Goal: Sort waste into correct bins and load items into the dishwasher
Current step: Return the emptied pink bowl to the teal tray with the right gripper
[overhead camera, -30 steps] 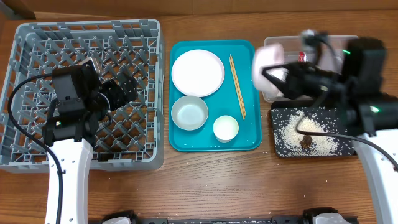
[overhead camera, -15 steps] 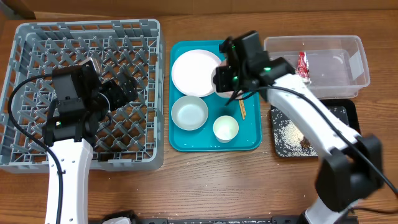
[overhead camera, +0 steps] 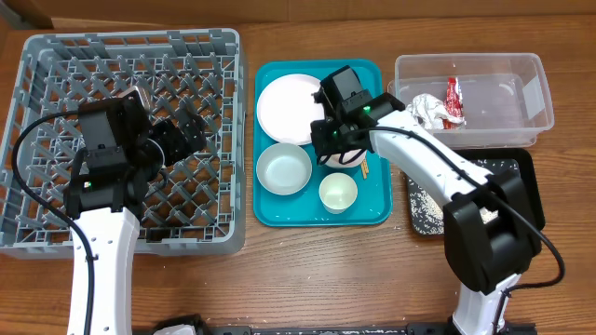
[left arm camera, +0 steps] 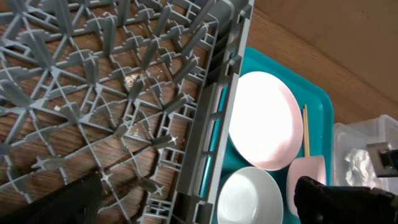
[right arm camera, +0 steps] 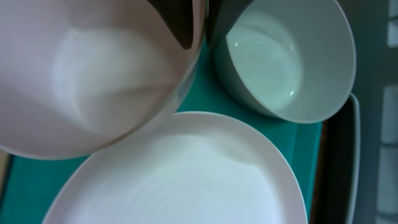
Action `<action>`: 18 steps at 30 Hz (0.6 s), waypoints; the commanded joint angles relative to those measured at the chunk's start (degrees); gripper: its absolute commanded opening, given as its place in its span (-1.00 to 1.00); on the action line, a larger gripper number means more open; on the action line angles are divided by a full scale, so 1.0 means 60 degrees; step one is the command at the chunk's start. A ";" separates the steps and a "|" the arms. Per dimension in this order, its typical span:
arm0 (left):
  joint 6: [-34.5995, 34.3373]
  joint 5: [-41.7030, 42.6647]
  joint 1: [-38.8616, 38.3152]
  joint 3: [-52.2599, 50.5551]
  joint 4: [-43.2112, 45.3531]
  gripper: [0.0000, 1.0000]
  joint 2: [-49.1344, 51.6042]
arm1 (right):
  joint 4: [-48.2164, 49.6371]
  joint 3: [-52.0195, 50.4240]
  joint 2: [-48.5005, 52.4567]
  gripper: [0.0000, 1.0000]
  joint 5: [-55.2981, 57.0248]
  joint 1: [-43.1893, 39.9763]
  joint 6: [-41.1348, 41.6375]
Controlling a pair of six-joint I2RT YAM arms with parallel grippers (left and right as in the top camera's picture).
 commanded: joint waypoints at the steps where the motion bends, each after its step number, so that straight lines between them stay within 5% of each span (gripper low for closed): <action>1: 0.0011 -0.0477 0.0033 0.0240 -0.0040 1.00 -0.0022 | -0.0044 0.0313 0.0058 -0.69 0.0127 0.0055 0.0036; 9: 0.0095 0.0189 0.0022 0.0244 -0.0051 0.99 -0.0018 | -0.0914 0.1118 -0.0342 -0.26 -0.0313 -0.0178 0.0062; 13: 0.1315 0.1614 -0.0109 0.0270 0.0222 0.56 -0.0029 | -0.2197 0.2568 -0.1042 -0.12 -0.0331 -0.0583 0.0062; 18: 0.1341 0.1632 -0.1100 0.0273 -0.0160 0.53 -0.0029 | -0.3956 0.4313 -0.1869 0.22 -0.0299 -0.1545 0.0062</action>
